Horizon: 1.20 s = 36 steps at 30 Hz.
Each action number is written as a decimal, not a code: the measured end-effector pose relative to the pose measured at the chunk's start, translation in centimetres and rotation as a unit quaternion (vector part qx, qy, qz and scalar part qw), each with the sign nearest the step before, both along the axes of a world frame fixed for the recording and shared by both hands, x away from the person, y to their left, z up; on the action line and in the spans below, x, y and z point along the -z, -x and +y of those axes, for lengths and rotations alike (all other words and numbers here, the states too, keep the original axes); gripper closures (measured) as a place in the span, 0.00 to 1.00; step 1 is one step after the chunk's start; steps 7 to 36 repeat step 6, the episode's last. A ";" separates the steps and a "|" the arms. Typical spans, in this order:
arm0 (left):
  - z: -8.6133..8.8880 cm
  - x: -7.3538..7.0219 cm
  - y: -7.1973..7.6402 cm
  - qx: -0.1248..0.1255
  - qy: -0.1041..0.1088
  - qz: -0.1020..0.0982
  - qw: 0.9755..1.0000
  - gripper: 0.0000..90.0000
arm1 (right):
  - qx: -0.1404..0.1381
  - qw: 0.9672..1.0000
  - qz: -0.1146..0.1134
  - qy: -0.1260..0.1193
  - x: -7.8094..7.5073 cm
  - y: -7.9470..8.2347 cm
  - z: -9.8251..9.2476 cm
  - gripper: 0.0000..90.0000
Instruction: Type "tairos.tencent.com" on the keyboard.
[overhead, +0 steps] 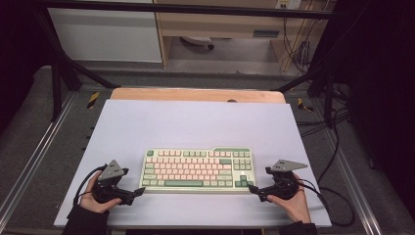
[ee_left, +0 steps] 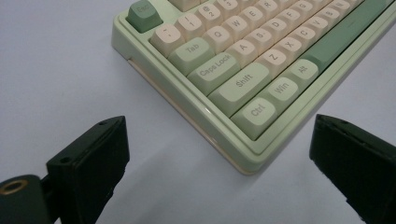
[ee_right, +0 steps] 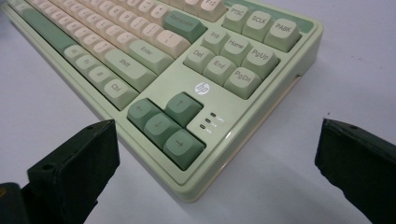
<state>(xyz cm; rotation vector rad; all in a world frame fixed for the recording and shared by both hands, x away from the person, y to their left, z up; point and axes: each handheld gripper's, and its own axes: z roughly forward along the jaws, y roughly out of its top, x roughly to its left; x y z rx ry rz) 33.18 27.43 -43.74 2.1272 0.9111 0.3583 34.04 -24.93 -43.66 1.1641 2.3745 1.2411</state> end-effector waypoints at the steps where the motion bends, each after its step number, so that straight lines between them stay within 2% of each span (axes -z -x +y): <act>1: 0.0 0.0 0.0 0.000 0.000 0.000 1.000 0.05 | -0.002 1.000 -0.001 0.000 0.0 0.0 0.0 0.00; 36: 0.0 0.0 0.1 0.004 -0.002 -0.002 1.000 0.05 | -0.005 1.000 -0.004 0.001 0.0 0.0 0.0 0.00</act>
